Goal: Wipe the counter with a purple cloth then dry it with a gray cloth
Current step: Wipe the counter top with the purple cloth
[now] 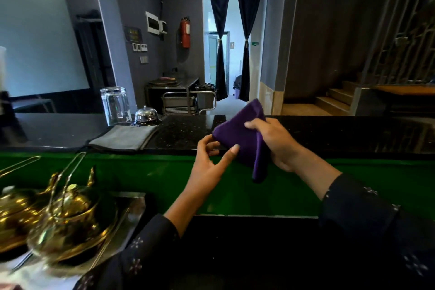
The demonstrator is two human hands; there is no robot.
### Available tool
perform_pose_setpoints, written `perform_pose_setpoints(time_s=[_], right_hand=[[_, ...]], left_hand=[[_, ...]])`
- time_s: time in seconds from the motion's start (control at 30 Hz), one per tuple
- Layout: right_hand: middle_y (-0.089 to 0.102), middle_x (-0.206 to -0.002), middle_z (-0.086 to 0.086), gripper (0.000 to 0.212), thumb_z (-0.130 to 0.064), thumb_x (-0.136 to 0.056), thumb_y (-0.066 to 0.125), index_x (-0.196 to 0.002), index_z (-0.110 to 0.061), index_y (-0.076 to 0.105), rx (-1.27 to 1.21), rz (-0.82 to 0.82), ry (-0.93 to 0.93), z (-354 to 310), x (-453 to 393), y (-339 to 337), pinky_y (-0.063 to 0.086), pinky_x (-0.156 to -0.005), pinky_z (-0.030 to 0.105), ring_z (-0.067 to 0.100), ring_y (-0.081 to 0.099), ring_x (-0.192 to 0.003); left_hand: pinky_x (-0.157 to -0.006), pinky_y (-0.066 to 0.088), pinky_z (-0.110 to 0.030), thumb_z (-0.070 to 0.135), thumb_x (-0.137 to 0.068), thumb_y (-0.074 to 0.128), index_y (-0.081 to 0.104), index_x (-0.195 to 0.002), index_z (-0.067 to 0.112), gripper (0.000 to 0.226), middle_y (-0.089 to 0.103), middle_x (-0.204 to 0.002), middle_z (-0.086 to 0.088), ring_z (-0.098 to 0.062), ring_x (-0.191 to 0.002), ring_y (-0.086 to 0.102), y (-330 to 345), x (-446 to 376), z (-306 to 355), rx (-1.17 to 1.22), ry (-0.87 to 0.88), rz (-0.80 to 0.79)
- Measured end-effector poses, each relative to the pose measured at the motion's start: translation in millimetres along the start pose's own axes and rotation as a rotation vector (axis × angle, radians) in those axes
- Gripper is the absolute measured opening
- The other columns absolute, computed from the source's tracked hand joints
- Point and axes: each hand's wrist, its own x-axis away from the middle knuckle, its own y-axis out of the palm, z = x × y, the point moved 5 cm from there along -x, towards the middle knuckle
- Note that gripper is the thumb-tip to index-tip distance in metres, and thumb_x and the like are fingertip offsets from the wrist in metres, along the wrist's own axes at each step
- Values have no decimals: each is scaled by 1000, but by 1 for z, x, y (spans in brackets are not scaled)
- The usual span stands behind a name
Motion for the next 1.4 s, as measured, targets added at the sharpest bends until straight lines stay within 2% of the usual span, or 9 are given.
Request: perform_pose_setpoints(time_s=[0.07,0.13,0.27,0.4,0.6,0.8,1.0,1.23,1.4], right_hand=[[72,-96,13,18,-20,-93,51,-98,-11,66,-66,-90,60,-5,10,7,57,-74,35,23,69,-83],[71,-103,16,24,-24,-93,50,-101,-10,68,-92,-145,108,-3,17,15,55,-80,39,27,68,-88],[72,-102,15,24,-26,-93,51,-98,-11,68,-89,-209,171,10,27,34,53,-84,40,27,68,-88],[74,-101,13,23,-24,-94,52,-97,-10,70,-120,-292,254,36,28,58,54,-86,40,26,70,-91],[74,-90,9,16,-17,-95,56,-101,-6,66,80,-452,268,96,41,108,56,-62,25,15,71,-74],[71,-87,7,7,-7,-89,64,-96,-7,65,254,-591,298,162,77,163,47,-49,17,10,67,-66],[71,-93,9,9,-9,-86,69,-93,-14,66,294,-567,219,186,72,234,55,-81,36,23,68,-87],[69,-95,8,17,-8,-86,68,-103,-7,67,355,-575,140,187,35,299,54,-81,32,22,67,-90],[66,-92,8,23,-12,-81,74,-102,-6,69,603,-636,-4,198,24,321,46,-78,28,21,62,-90]], left_hand=[[-91,52,-26,41,-70,79,45,-131,13,75,61,-123,-3,-15,-113,60,2,8,6,262,-104,28],[-83,56,-27,21,-81,72,59,-118,8,41,69,-113,-9,-19,-104,66,-2,18,16,400,-126,47],[-78,58,-34,14,-87,65,68,-99,15,13,74,-98,-5,-17,-92,70,-26,48,21,283,-89,93],[-75,58,-34,14,-86,66,70,-95,16,10,75,-94,-4,-18,-88,69,-57,72,11,235,-121,199],[-83,55,-38,8,-87,64,69,-99,6,13,73,-98,-12,-25,-93,68,-100,132,-19,213,-197,364],[-82,57,-35,22,-87,67,70,-91,25,6,76,-91,3,-12,-88,71,-136,228,-75,-3,-406,522],[-83,56,-44,30,-86,66,68,-90,24,8,74,-88,2,-15,-84,70,-187,247,-90,-159,-533,661],[-78,56,-41,22,-83,69,64,-94,12,15,68,-93,-7,-22,-85,65,-243,219,-86,-380,-588,774],[-72,57,-42,20,-85,67,53,-108,11,29,61,-107,-12,-30,-85,66,-253,213,-94,-603,-660,600]])
